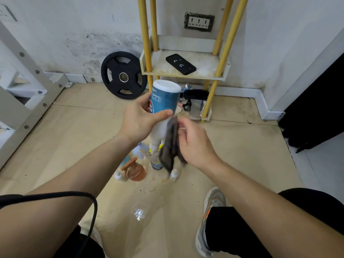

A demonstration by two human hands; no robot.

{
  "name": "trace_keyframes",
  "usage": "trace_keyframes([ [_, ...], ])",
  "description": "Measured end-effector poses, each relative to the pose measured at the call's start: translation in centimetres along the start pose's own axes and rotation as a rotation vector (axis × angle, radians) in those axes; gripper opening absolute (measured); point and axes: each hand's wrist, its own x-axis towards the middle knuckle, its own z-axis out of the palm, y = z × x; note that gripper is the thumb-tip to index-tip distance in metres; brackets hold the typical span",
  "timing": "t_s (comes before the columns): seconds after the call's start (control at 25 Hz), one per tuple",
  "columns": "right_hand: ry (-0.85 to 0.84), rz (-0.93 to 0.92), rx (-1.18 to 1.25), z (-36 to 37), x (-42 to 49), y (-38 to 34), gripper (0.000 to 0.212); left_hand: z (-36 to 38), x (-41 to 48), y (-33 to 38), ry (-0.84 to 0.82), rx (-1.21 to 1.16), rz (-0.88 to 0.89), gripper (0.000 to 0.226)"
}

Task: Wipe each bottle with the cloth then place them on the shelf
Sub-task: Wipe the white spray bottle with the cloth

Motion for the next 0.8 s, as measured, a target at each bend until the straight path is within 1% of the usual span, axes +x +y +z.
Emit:
trace_keyframes([
  [0.04,0.048,0.111,0.134,0.2,-0.1,0.1,0.020,0.3,0.3,0.3,0.018,-0.029,-0.023,0.045],
  [0.12,0.112,0.382,0.503,-0.4,0.3,-0.1,0.016,1.1,0.7,0.8,0.069,-0.141,-0.088,0.038],
  [0.16,0.122,0.470,0.668,-0.9,0.6,-0.3,0.017,1.4,1.0,0.9,0.107,-0.209,-0.127,0.035],
  [0.2,0.138,0.506,0.770,-1.3,0.9,-0.4,0.020,1.7,1.4,1.1,0.142,-0.271,-0.157,0.033],
  [0.24,0.157,0.502,0.815,-1.6,1.2,-0.4,0.025,2.0,2.0,1.3,0.168,-0.316,-0.171,0.031],
  [0.32,0.187,0.449,0.788,-1.8,1.4,-0.5,0.040,2.6,3.0,2.0,0.197,-0.340,-0.174,0.031],
  [0.4,0.202,0.391,0.695,-2.2,1.7,-0.6,0.055,3.6,3.7,3.0,0.216,-0.364,-0.191,0.031],
  [0.52,0.257,0.285,0.412,-3.3,2.6,-0.5,0.070,5.0,4.3,4.4,0.253,-0.415,-0.260,0.035],
  [0.64,0.295,0.147,0.146,-3.8,3.1,-0.5,0.078,5.2,4.9,4.4,0.312,-0.503,-0.360,0.038],
  [0.72,0.301,0.116,0.080,-3.8,3.2,-0.2,0.080,5.5,5.1,3.8,0.320,-0.554,-0.446,0.039],
  [0.8,0.297,0.132,0.052,-4.3,3.5,0.4,0.078,6.1,5.6,2.8,0.292,-0.606,-0.538,0.039],
])
